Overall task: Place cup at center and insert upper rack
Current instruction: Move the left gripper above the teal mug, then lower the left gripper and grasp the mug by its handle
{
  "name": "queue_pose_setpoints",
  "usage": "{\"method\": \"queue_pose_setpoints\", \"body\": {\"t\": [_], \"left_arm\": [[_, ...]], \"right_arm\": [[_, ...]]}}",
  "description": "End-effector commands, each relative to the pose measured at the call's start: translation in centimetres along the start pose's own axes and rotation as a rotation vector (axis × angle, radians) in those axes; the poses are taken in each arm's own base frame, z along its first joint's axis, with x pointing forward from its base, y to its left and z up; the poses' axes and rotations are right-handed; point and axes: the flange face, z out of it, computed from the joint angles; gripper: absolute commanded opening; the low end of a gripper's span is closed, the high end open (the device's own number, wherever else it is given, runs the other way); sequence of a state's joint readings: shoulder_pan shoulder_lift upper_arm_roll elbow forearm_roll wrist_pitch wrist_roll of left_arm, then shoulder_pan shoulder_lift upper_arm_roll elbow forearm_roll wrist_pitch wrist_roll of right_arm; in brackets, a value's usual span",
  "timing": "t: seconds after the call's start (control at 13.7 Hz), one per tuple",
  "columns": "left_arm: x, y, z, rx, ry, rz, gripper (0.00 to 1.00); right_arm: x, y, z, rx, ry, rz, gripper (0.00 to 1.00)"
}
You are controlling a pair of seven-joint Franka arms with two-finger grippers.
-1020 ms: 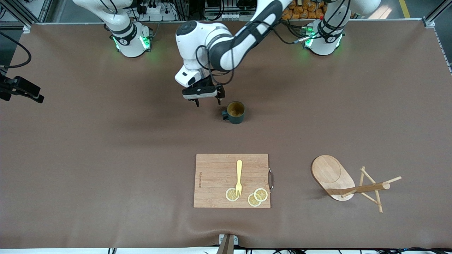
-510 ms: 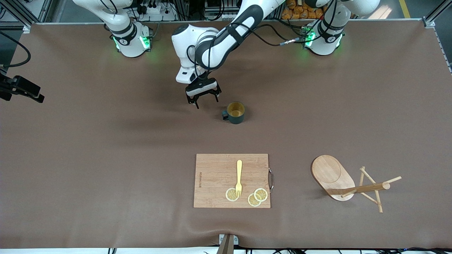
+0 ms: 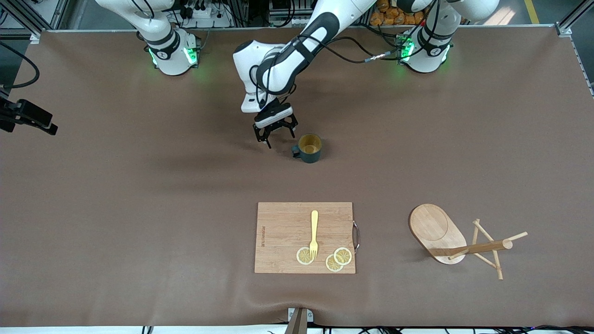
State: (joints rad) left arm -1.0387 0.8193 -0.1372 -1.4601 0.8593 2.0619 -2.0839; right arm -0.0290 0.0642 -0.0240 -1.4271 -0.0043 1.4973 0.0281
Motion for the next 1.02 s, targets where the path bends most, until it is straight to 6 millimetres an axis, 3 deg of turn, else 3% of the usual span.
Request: {"method": "queue_pose_setpoints", "body": {"t": [0.0, 0.36, 0.95], "left_arm": [[-1.2, -0.4, 1.5, -0.025, 0.087, -0.002, 1.00], [-2.3, -0.7, 3.7, -0.036, 0.145, 0.051, 1.00], [-2.4, -0.5, 4.3, -0.080, 0.220, 0.104, 1.00]], "right_arm": [[0.0, 0.2, -0.4, 0.018, -0.005, -0.003, 1.00], [0.0, 0.1, -0.4, 0.019, -0.003, -0.006, 1.00], [0.0, 0.2, -0.3, 0.019, -0.006, -0.004, 1.00]]}}
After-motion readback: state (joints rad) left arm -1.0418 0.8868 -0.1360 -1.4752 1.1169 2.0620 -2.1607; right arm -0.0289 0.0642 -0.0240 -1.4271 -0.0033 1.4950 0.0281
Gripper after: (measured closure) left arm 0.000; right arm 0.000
